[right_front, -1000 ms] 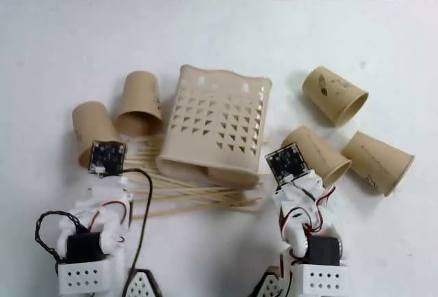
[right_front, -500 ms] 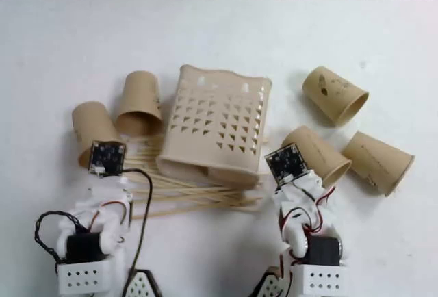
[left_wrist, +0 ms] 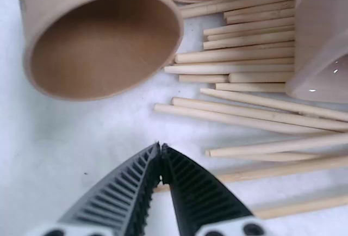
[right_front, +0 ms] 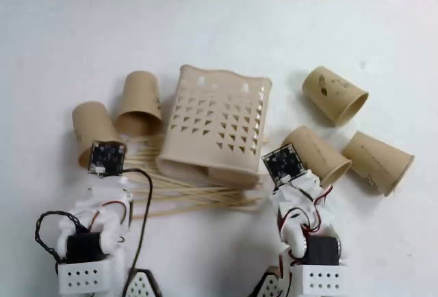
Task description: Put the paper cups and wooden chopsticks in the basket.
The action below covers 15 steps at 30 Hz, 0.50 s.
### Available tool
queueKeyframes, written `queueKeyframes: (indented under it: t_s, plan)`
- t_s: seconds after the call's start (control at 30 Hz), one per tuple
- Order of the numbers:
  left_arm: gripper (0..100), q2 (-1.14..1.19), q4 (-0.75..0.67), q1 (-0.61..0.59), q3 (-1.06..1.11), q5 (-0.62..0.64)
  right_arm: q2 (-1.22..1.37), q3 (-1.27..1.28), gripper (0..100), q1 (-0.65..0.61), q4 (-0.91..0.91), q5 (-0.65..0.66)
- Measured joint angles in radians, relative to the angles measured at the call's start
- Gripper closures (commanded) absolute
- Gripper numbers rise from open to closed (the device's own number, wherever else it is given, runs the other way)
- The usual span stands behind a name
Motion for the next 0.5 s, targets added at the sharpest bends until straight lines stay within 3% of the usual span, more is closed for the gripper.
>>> queueKeyframes:
  t_s: [0.2,0.37,0.5]
  plan:
    - [97,0.000,0.000,0.000,0.000,0.000,0.000,0.000,97.1,0.000,-0.014,0.005]
    - [97,0.000,0.000,0.000,0.000,0.000,0.000,0.000,97.1,0.017,-0.092,0.219]
    - [97,0.000,0.000,0.000,0.000,0.000,0.000,-0.020,97.1,0.021,-0.147,0.209]
